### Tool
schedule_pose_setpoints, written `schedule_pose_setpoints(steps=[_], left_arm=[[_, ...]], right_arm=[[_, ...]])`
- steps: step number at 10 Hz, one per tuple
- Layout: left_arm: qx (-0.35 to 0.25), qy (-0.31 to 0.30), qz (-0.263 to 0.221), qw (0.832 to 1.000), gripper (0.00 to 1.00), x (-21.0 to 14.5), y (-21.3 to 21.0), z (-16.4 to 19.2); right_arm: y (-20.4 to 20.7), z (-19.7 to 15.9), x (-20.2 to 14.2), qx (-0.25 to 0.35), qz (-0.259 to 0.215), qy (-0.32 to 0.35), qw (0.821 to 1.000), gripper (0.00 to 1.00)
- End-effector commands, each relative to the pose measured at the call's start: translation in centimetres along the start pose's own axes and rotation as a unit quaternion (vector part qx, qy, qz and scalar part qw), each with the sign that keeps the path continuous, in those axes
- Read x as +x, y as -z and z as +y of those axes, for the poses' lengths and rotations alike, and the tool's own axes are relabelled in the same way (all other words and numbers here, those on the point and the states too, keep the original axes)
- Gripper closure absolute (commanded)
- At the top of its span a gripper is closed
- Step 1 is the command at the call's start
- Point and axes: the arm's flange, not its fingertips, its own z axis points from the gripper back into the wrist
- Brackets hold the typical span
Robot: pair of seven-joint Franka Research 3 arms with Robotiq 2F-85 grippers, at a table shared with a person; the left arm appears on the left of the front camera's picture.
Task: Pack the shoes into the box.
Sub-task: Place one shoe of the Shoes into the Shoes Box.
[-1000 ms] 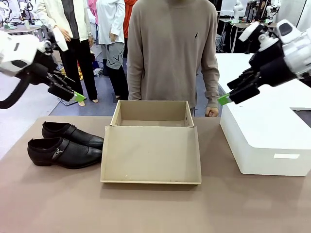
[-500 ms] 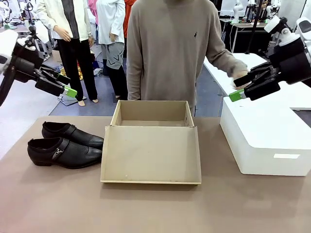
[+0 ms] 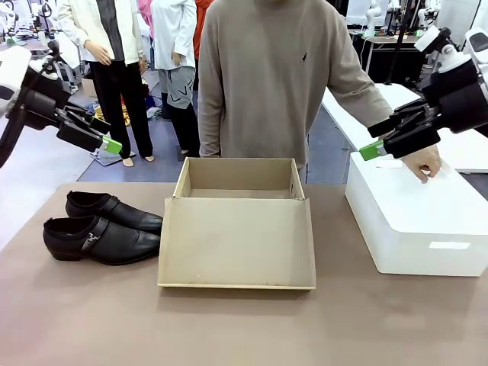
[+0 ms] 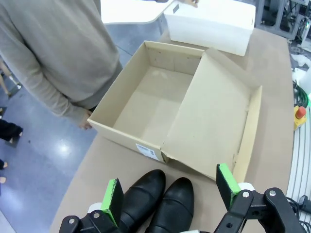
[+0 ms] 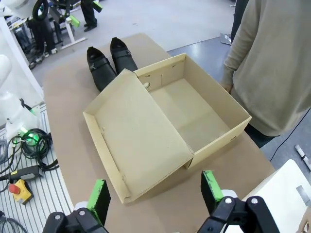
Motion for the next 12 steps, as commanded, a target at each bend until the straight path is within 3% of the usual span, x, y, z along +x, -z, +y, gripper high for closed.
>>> schedule_pose_setpoints(steps=[1, 5, 9, 12], left_arm=[[-0.006, 0.009, -0.006, 1.000, 0.00, -0.2, 0.0, 0.3], [0.001, 0.001, -0.001, 1.000, 0.00, -0.1, -0.1, 0.0], [0.001, 0.122, 0.097, 0.988, 0.00, 1.8, -1.8, 3.4], [-0.023, 0.234, 0.183, 0.955, 0.00, 3.5, -2.3, 6.8]], right_arm=[[0.1, -0.2, 0.0, 0.006, -0.006, -0.008, 1.000, 0.00], [0.1, -0.2, 0.0, 0.006, -0.006, -0.008, 1.000, 0.00], [0.1, -0.2, 0.0, 0.006, -0.006, -0.008, 1.000, 0.00], [0.1, -0.2, 0.0, 0.006, -0.006, -0.008, 1.000, 0.00]])
